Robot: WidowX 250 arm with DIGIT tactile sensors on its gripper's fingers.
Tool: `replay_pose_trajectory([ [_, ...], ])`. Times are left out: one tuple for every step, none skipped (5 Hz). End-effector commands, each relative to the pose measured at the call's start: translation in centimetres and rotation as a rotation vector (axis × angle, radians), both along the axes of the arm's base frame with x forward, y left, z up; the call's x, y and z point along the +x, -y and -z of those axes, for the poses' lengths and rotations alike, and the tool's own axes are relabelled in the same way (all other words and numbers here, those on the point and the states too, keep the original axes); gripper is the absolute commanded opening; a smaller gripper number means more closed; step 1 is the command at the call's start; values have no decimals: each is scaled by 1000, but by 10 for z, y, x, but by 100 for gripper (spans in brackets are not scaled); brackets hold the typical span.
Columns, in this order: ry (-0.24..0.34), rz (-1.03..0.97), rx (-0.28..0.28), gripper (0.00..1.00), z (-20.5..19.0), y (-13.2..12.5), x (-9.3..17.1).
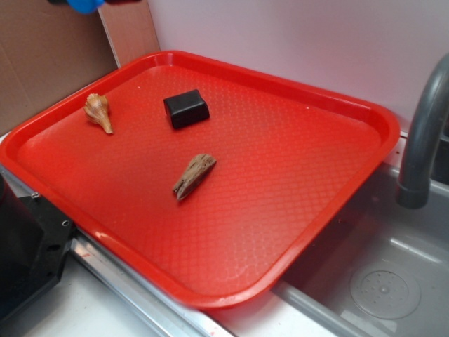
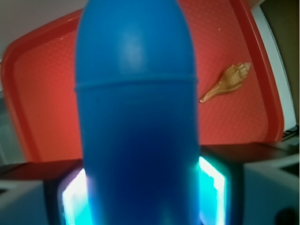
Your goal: Grab the blue bottle.
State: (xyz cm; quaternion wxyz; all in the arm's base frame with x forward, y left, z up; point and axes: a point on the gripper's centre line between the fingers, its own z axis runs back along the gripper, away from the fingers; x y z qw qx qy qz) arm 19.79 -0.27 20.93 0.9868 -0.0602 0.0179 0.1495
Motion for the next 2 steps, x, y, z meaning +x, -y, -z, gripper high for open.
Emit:
replay_pose_trajectory([
  [29,44,33,0,5,19,-12],
  [8,26,64,0,12,21,-10],
])
